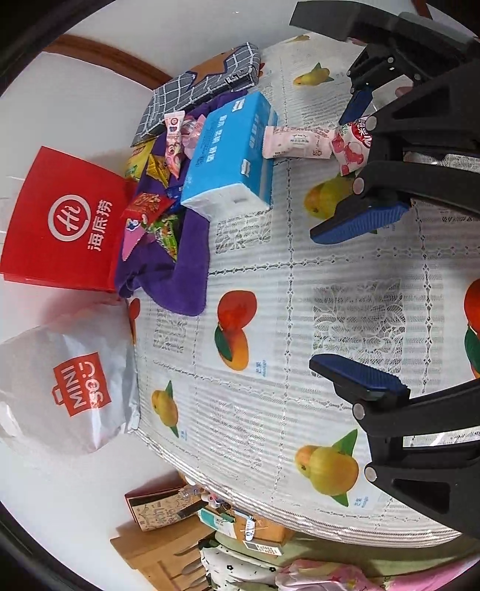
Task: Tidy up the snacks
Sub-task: 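Move both grippers back toward the loose pink candy bags on the cover, then grasp the white-pink strawberry candy bag with the right gripper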
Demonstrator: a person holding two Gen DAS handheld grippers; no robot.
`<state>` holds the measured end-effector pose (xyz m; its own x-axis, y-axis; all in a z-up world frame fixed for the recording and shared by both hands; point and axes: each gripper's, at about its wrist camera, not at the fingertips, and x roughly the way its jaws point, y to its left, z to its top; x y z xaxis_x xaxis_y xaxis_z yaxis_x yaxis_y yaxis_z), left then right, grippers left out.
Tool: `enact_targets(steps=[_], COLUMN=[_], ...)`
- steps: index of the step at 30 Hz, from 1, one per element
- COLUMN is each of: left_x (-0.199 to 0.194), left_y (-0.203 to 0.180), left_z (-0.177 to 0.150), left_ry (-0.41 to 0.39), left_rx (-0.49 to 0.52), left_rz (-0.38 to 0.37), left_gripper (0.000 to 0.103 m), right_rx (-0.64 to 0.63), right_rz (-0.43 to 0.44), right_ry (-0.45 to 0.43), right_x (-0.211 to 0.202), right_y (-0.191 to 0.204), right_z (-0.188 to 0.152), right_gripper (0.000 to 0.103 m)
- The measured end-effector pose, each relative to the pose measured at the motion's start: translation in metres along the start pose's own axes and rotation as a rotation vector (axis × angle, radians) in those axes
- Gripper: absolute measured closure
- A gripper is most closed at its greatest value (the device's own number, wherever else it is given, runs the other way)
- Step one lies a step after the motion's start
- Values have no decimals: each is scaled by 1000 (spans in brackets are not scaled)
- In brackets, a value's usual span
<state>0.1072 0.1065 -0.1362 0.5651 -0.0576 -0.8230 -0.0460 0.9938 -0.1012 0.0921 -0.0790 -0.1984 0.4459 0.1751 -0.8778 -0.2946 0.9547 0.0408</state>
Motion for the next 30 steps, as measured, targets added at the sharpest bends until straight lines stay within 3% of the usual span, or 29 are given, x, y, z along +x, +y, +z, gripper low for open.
enact_targets(steps=[2, 8, 16, 20, 30], left_x=[4, 16, 35, 45, 66], left_y=[-4, -17, -46, -62, -84], left_z=[-1, -3, -7, -9, -8], left_ry=[7, 32, 65, 85, 148], left_rx=[8, 31, 81, 105, 96], left_rz=[-1, 1, -34, -73, -211], left_gripper=[43, 43, 43, 43, 43], right_rx=[-30, -82, -54, -10, 123], right_rz=[-29, -7, 23, -55, -175], right_ry=[-21, -58, -157, -191, -142], right_x=[-1, -11, -50, -57, -33], right_y=[3, -2, -31, -62, -136], right_z=[-4, -15, -23, -24, -31], right_gripper=[38, 51, 52, 52, 52])
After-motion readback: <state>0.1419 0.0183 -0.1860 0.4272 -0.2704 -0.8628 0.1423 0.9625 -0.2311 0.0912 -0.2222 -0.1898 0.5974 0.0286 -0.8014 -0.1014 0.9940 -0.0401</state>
